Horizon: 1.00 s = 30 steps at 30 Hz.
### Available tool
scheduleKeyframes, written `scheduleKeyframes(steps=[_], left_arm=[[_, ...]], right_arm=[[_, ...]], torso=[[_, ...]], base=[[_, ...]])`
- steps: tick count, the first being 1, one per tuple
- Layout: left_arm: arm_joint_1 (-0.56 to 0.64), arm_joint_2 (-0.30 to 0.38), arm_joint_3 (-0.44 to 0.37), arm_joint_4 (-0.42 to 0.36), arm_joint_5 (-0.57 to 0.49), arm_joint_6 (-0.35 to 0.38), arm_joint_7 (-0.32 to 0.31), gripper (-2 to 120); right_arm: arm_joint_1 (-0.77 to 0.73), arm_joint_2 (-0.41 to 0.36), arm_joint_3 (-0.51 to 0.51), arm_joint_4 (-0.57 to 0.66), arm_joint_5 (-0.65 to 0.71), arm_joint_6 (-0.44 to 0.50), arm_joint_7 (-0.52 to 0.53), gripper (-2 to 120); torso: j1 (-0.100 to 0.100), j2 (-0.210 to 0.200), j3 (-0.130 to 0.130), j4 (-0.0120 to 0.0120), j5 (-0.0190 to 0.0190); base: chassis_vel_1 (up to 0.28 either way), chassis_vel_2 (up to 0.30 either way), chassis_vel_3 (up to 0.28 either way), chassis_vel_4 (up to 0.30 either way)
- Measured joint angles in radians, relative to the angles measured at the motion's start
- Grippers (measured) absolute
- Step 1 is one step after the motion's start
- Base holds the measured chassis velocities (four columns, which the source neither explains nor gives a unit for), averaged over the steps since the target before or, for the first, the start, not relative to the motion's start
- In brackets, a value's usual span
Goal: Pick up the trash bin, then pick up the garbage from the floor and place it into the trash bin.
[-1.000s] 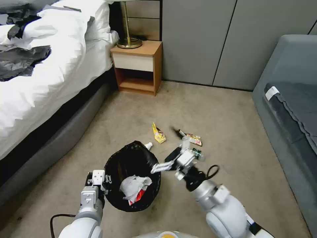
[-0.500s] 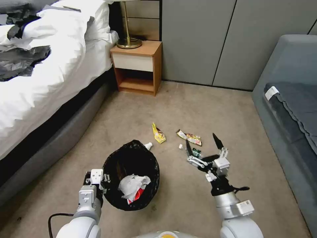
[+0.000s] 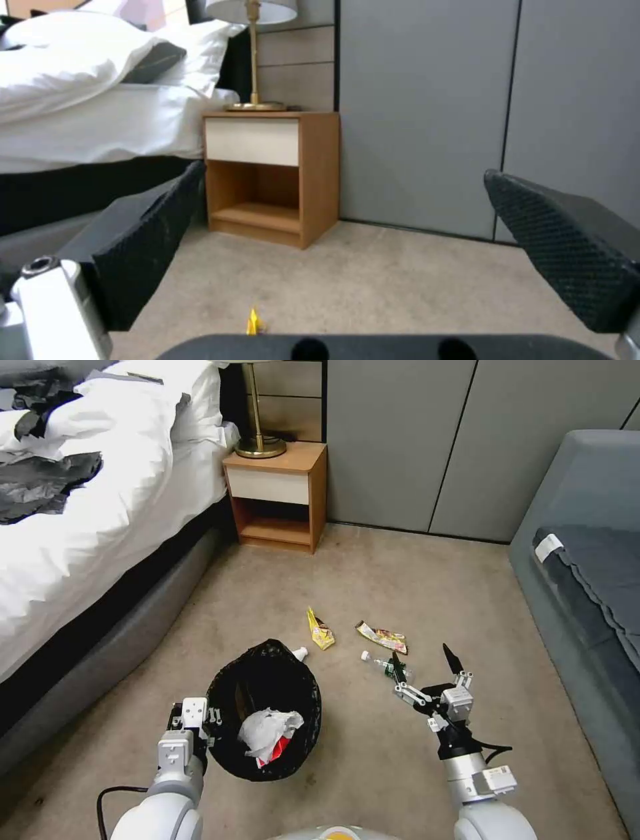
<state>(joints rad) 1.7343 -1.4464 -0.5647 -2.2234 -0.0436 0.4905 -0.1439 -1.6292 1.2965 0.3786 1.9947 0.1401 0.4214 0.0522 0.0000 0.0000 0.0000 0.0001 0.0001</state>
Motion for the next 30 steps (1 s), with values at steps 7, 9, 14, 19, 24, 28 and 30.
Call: scheduleKeyframes(steps=[7,9,14,19,24,28,30], left_arm=[[-0.002,0.000,-0.001,0.001,-0.001,0.000,0.000,3],[-0.002,0.000,-0.001,0.002,-0.001,0.000,0.000,3],[-0.003,0.000,-0.001,0.003,-0.001,0.001,0.000,3],[-0.002,0.000,-0.002,0.003,-0.001,0.001,0.000,3],[-0.001,-0.001,-0.003,0.003,-0.001,0.000,0.000,3],[-0.001,-0.001,-0.002,0.002,-0.001,0.000,-0.001,3],[-0.001,-0.001,-0.002,0.002,-0.001,-0.001,-0.001,3]], right_arm=[[0.015,-0.006,0.008,0.004,0.009,-0.005,-0.003,100],[0.017,-0.008,0.010,0.006,0.012,-0.006,-0.005,100],[0.030,-0.014,0.015,0.010,0.020,-0.010,-0.008,100],[0.040,-0.014,0.022,0.012,0.023,-0.012,-0.015,100],[0.054,-0.014,0.036,0.018,0.031,-0.014,-0.021,100],[0.063,-0.017,0.046,0.019,0.035,-0.015,-0.025,100],[0.074,-0.023,0.058,0.018,0.038,-0.012,-0.044,100]], torso=[[0.000,0.000,0.000,-0.0001,0.0000],[0.000,0.000,0.000,0.0000,-0.0001],[0.000,0.000,0.000,-0.0001,-0.0002],[0.000,0.000,0.000,0.0000,-0.0002],[0.000,0.000,0.000,-0.0002,0.0000],[0.000,0.000,0.000,0.0000,-0.0001],[0.000,0.000,0.000,0.0000,0.0000]], base=[[-0.037,0.026,0.024,-0.037],[-0.144,0.122,0.104,-0.136],[-0.194,0.175,0.185,-0.166],[-0.176,0.187,0.161,-0.173],[-0.131,0.133,0.110,-0.145],[-0.131,0.142,0.157,-0.132],[-0.132,0.139,0.132,-0.129]])
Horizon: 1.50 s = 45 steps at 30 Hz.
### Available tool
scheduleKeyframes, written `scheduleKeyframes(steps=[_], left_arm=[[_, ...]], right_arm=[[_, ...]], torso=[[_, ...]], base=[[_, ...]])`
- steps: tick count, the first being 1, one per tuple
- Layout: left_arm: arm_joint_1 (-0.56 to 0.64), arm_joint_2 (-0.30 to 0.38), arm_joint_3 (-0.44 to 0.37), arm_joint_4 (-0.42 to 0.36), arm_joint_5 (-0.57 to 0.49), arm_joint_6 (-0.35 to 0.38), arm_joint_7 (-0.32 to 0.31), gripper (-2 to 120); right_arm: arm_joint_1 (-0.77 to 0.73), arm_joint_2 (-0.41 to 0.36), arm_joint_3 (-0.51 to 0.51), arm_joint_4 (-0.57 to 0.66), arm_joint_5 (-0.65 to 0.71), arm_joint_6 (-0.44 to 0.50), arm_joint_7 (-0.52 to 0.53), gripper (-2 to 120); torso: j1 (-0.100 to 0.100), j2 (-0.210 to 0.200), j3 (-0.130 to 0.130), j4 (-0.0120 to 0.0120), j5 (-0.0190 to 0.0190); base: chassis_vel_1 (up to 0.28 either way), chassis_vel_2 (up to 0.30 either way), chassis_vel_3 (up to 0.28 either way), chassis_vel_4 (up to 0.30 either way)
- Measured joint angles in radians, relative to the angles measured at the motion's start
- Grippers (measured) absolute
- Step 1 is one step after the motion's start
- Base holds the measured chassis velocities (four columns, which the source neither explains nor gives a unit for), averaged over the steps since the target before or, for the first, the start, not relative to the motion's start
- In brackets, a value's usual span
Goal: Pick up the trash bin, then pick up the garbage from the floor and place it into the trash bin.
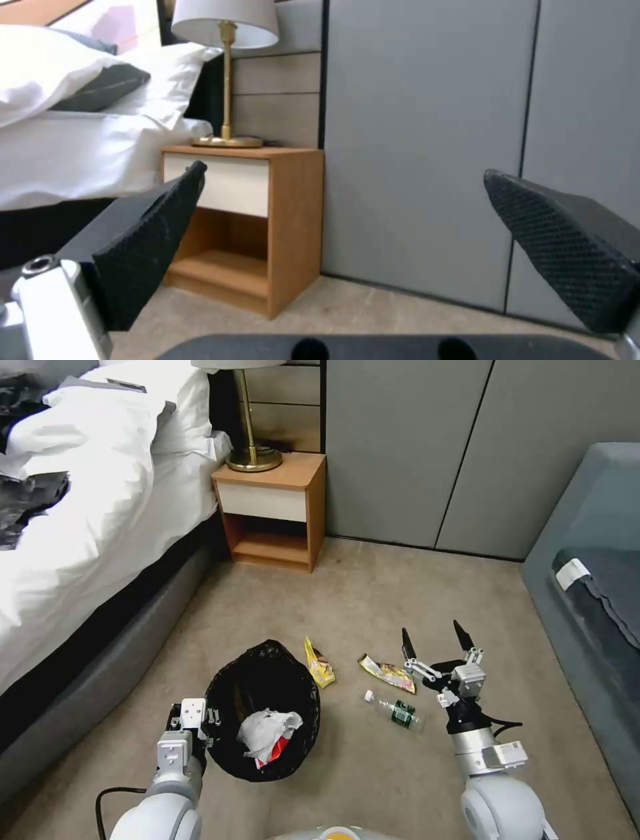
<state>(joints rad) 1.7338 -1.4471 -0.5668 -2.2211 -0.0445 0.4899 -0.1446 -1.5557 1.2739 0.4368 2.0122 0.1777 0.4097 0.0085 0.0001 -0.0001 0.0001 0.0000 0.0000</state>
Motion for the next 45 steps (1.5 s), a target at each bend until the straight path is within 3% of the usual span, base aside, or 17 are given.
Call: scheduleKeyframes(steps=[12,16,17,18,20,22,24,26,28,36,45], left_arm=[[0.007,0.003,0.000,-0.002,0.000,-0.004,0.000,3],[0.009,0.005,0.000,-0.003,0.000,-0.005,-0.001,3],[0.011,0.005,0.001,-0.004,0.000,-0.005,-0.001,3],[0.011,0.005,0.001,-0.004,0.000,-0.005,-0.001,3],[0.015,0.004,0.002,-0.007,0.001,-0.006,-0.001,3],[0.016,0.004,0.002,-0.007,0.001,-0.006,-0.001,3],[0.021,0.004,0.002,-0.013,0.002,-0.006,-0.001,3],[0.021,0.004,0.002,-0.014,0.002,-0.006,-0.001,3],[0.022,0.003,0.001,-0.017,0.003,-0.006,-0.001,3],[0.023,0.001,0.000,-0.018,0.005,-0.006,-0.001,3],[0.015,0.001,0.002,-0.014,0.007,-0.002,-0.001,3]], right_arm=[[0.054,-0.053,0.053,-0.066,0.034,0.079,-0.161,100],[0.087,-0.129,0.061,-0.110,0.032,0.086,-0.209,100],[0.108,-0.189,0.054,-0.141,0.024,0.082,-0.235,100],[0.108,-0.189,0.054,-0.141,0.024,0.082,-0.235,100],[0.130,-0.270,0.026,-0.184,0.020,0.054,-0.299,100],[0.134,-0.285,0.017,-0.192,0.021,0.045,-0.315,100],[0.153,-0.346,-0.026,-0.233,0.037,-0.007,-0.417,100],[0.156,-0.352,-0.031,-0.240,0.040,-0.013,-0.433,100],[0.188,-0.377,-0.075,-0.305,0.051,-0.040,-0.539,100],[0.281,-0.367,-0.168,-0.507,0.025,-0.072,-0.653,100],[0.339,-0.324,-0.186,-0.663,-0.024,-0.072,-0.730,100]], torso=[[0.000,0.000,0.000,0.0000,0.0001],[0.000,0.000,0.000,-0.0001,0.0000],[0.000,0.000,0.000,0.0000,0.0001],[0.000,0.000,0.000,0.0000,0.0001],[0.000,0.000,0.000,0.0000,0.0000],[0.000,0.000,0.000,0.0001,0.0002],[0.000,0.000,0.000,-0.0001,0.0000],[0.000,0.000,0.000,0.0000,0.0000],[0.000,0.000,0.000,-0.0001,0.0000],[0.000,0.000,0.000,-0.0001,0.0002],[0.000,0.000,0.000,-0.0002,0.0001]], base=[[-0.040,0.048,0.047,-0.056],[0.000,0.000,0.000,0.000],[0.000,0.000,0.000,0.000],[0.000,0.000,0.000,0.000],[0.000,0.000,0.000,0.000],[0.000,0.000,0.000,0.000],[0.000,0.000,0.000,0.000],[0.000,0.000,0.000,0.000],[0.000,0.000,0.000,0.000],[0.000,0.000,0.000,0.000],[0.000,0.000,0.000,0.000]])
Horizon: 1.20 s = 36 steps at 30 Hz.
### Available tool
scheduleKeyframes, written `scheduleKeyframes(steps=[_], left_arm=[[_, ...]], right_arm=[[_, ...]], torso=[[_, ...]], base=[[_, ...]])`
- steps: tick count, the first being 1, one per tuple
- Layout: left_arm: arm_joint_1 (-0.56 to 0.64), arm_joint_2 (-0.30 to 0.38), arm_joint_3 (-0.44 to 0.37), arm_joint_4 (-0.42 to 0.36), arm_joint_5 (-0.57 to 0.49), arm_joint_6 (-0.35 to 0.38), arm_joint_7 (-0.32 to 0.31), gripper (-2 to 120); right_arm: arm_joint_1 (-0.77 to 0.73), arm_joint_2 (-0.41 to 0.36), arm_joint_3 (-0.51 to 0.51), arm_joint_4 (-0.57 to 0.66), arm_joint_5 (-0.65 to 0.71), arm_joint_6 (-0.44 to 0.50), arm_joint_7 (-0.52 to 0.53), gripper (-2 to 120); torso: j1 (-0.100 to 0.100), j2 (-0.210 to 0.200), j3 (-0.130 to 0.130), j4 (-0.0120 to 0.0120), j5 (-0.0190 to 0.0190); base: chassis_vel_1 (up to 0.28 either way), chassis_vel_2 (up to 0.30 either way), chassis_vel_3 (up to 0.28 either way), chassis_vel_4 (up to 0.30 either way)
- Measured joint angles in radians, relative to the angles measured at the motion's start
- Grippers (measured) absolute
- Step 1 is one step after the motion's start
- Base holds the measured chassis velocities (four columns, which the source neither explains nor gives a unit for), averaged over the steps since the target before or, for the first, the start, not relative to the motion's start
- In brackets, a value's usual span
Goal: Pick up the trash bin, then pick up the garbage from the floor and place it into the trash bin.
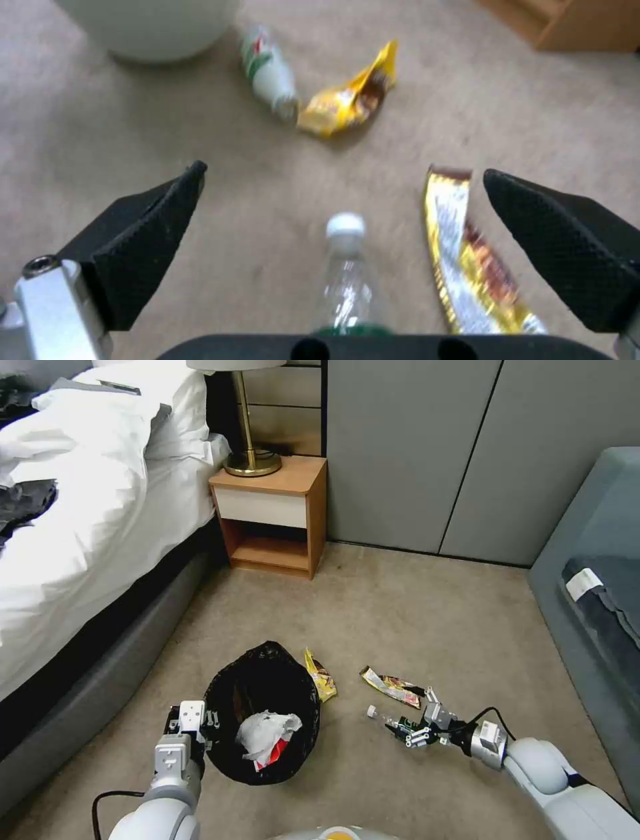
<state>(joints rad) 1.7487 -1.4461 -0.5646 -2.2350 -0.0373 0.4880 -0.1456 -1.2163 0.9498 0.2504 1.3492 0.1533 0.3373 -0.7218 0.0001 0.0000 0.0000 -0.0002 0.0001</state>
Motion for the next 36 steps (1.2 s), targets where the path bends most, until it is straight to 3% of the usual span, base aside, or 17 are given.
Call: scheduleKeyframes(steps=[17,26,33,36], left_arm=[[0.021,-0.007,-0.003,0.000,0.011,-0.001,0.000,3],[0.023,-0.015,-0.002,0.000,0.019,-0.003,0.000,3],[0.024,-0.014,-0.004,0.000,0.019,-0.003,-0.001,3],[0.023,-0.012,-0.005,0.000,0.018,-0.003,-0.001,3]], right_arm=[[0.181,0.142,0.001,-0.386,-0.081,0.062,-0.038,100],[0.239,0.211,0.008,-0.518,-0.105,0.089,-0.049,100],[0.250,0.246,0.011,-0.567,-0.112,0.102,-0.058,93],[0.250,0.250,0.012,-0.565,-0.111,0.102,-0.057,83]], torso=[[0.000,0.000,0.000,0.0001,-0.0002],[0.000,0.000,0.000,0.0002,-0.0001],[0.000,0.000,0.000,0.0002,-0.0004],[0.000,0.000,0.000,0.0002,-0.0001]], base=[[0.000,0.000,0.000,0.000],[0.000,0.000,0.000,0.000],[0.000,0.000,0.000,0.000],[0.000,0.000,0.000,0.000]])
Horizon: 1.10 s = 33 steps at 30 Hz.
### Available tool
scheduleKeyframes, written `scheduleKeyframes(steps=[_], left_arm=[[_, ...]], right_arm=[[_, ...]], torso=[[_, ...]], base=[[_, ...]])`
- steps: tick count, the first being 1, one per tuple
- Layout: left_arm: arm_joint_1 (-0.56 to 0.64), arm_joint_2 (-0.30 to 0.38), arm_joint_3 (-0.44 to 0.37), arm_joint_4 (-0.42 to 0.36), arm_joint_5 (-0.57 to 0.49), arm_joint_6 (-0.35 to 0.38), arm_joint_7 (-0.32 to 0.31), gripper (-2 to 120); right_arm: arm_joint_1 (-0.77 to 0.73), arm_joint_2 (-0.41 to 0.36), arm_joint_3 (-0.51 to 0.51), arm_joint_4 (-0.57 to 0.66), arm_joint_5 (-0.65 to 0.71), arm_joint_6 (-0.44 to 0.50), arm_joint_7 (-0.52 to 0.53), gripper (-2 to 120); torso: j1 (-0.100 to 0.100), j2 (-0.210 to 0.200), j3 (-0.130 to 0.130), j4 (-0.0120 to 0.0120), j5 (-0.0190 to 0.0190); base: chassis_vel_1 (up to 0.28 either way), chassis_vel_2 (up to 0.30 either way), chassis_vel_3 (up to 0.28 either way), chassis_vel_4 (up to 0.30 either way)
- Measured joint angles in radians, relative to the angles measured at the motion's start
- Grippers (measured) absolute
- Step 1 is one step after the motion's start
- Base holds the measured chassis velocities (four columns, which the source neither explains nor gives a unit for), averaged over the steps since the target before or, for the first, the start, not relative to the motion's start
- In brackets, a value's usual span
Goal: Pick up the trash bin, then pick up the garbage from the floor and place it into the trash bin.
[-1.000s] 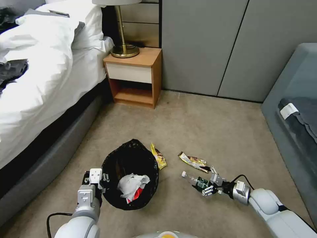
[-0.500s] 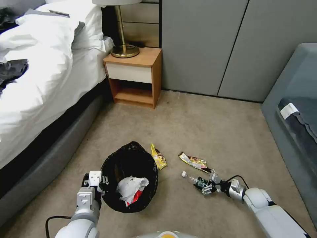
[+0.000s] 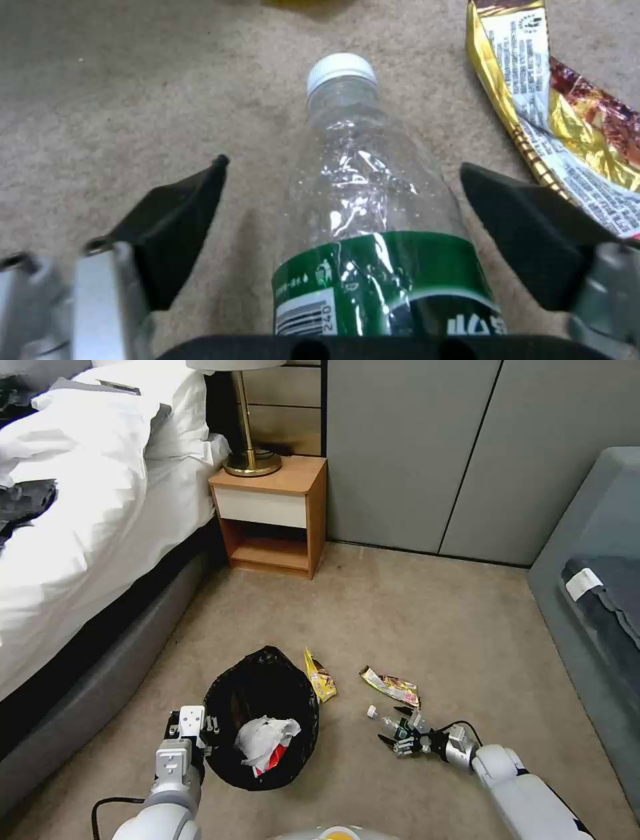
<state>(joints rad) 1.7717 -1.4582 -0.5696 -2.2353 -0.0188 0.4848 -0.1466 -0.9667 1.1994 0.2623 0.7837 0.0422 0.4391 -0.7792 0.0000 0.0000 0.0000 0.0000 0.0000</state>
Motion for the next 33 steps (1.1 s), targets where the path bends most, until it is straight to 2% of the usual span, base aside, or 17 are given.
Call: scheduleKeyframes(steps=[3,4,6,9,11,13,16,18,20,23,25,26,28,29,31,32,33], left_arm=[[-0.001,0.000,0.000,0.000,0.000,0.000,0.000,3],[-0.003,0.000,0.001,0.001,-0.001,0.000,0.000,3],[-0.003,0.000,0.001,0.001,-0.001,0.000,0.000,3],[-0.003,0.002,0.002,0.001,-0.002,0.000,0.000,3],[-0.003,0.002,0.003,0.001,-0.002,0.000,0.000,3],[-0.003,0.003,0.004,0.001,-0.002,0.000,0.000,3],[-0.003,0.003,0.005,0.001,-0.002,0.000,0.000,3],[-0.002,0.003,0.009,0.000,-0.001,0.000,0.000,3],[-0.002,0.004,0.009,-0.001,-0.001,0.000,0.000,3],[-0.001,0.005,0.010,-0.003,-0.001,0.000,0.000,3],[0.000,0.006,0.011,-0.004,0.000,0.000,0.000,3],[0.000,0.006,0.011,-0.004,0.000,0.000,0.000,3],[0.001,0.007,0.014,-0.004,0.000,0.000,0.000,3],[0.001,0.007,0.014,-0.004,0.000,0.000,0.000,3],[0.003,0.009,0.016,-0.004,0.001,0.000,-0.001,3],[0.003,0.009,0.016,-0.004,0.001,0.000,-0.001,3],[0.003,0.009,0.018,-0.004,0.001,0.000,0.000,3]], right_arm=[[-0.001,0.000,0.001,0.005,0.002,0.000,0.001,78],[-0.002,-0.001,0.002,0.011,0.004,-0.002,0.003,70],[-0.003,-0.002,0.002,0.014,0.004,-0.002,0.004,67],[-0.007,-0.012,0.005,0.026,0.020,-0.005,0.017,50],[-0.007,-0.014,0.006,0.028,0.023,-0.006,0.018,46],[-0.008,-0.023,0.007,0.041,0.032,-0.007,0.024,35],[-0.009,-0.026,0.008,0.046,0.034,-0.008,0.026,32],[-0.017,-0.037,0.008,0.077,0.053,-0.014,0.036,21],[-0.023,-0.042,0.008,0.105,0.072,-0.015,0.043,17],[-0.035,-0.053,0.008,0.167,0.112,-0.026,0.053,16],[-0.054,-0.074,0.009,0.287,0.179,-0.046,0.058,16],[-0.054,-0.074,0.009,0.287,0.179,-0.046,0.058,16],[-0.082,-0.104,0.012,0.459,0.260,-0.072,0.069,16],[-0.082,-0.104,0.012,0.459,0.260,-0.072,0.069,16],[-0.115,-0.130,0.013,0.642,0.345,-0.099,0.093,16],[-0.115,-0.130,0.013,0.642,0.345,-0.099,0.093,16],[-0.131,-0.139,0.011,0.740,0.379,-0.111,0.109,16]], torso=[[0.000,0.000,0.000,0.0000,-0.0001],[0.000,0.000,0.000,0.0000,0.0001],[0.000,0.000,0.000,0.0000,0.0001],[0.000,0.000,0.000,-0.0001,0.0001],[0.000,0.000,0.000,-0.0001,0.0001],[0.000,0.000,0.000,0.0000,0.0000],[0.000,0.000,0.000,0.0000,0.0000],[0.000,0.000,0.000,-0.0001,0.0000],[0.000,0.000,0.000,-0.0001,0.0001],[0.000,0.000,0.000,0.0000,0.0002],[0.000,0.000,0.000,-0.0002,0.0001],[0.000,0.000,0.000,-0.0002,0.0001],[0.000,0.000,0.000,0.0002,-0.0003],[0.000,0.000,0.000,0.0002,-0.0003],[0.000,0.000,0.000,-0.0001,-0.0002],[0.000,0.000,0.000,-0.0001,-0.0002],[0.000,0.000,0.000,-0.0001,-0.0003]], base=[[0.000,0.000,0.000,0.000],[0.000,0.000,0.000,0.000],[0.000,0.000,0.000,0.000],[0.000,0.000,0.000,0.000],[0.000,0.000,0.000,0.000],[0.000,0.000,0.000,0.000],[0.000,0.000,0.000,0.000],[0.000,0.000,0.000,0.000],[0.000,0.000,0.000,0.000],[0.000,0.000,0.000,0.000],[0.000,0.000,0.000,0.000],[0.000,0.000,0.000,0.000],[0.000,0.000,0.000,0.000],[0.000,0.000,0.000,0.000],[0.000,0.000,0.000,0.000],[0.000,0.000,0.000,0.000],[0.000,0.000,0.000,0.000]])
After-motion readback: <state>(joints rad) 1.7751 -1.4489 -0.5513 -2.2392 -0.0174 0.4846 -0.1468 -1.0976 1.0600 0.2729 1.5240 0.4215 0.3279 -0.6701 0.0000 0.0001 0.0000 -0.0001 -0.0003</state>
